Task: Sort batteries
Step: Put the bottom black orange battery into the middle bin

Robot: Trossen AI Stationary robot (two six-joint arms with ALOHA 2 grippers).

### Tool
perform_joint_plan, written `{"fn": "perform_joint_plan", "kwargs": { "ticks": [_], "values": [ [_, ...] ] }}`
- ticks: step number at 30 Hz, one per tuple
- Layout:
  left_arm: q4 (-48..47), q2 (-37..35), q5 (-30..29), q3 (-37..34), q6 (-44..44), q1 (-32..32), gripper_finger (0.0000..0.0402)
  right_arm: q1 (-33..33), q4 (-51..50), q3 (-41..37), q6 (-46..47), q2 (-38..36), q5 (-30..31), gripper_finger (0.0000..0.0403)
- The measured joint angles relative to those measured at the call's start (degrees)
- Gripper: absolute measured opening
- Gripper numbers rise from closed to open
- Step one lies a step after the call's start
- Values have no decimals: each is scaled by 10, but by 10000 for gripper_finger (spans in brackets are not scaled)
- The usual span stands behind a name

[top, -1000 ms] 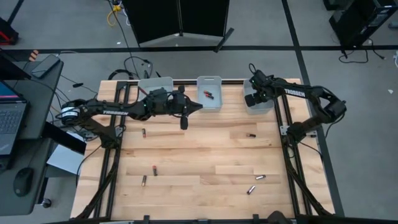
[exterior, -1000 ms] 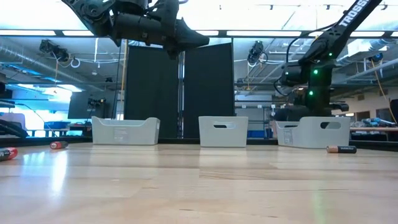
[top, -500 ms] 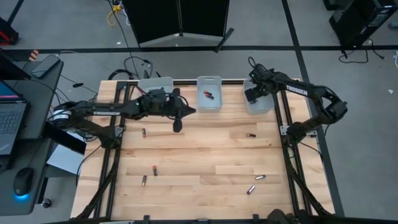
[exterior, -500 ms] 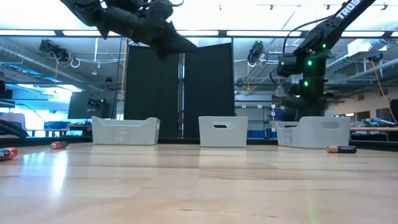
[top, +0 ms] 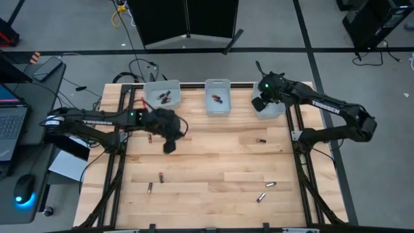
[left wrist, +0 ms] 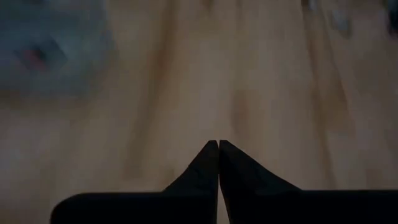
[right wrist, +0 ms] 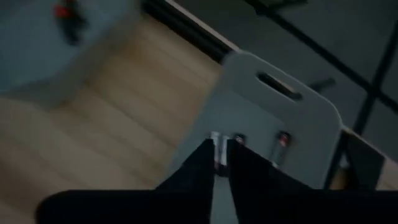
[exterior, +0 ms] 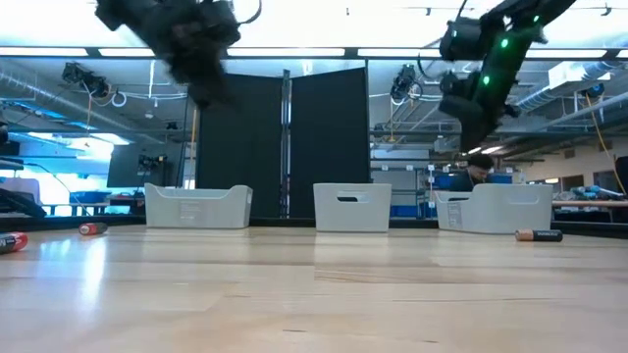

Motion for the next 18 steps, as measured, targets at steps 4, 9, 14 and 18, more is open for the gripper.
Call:
{"fn": "perform_joint_plan", "kwargs": {
  "ticks": [4,9,14,18],
  "values": [
    [-115,6,34,0,-16,-51,15,53,2,0,4,-22,0,16],
    [-214,26,38,0,-17,-129,16,97,9,0,19,-27,0,20],
    [-225,66,54,0,-97,-185,31,118,10,-1,32,-24,0,50],
    [-225,102,74,0,-177,-211,67,126,13,-1,35,-24,0,60]
  ]
}}
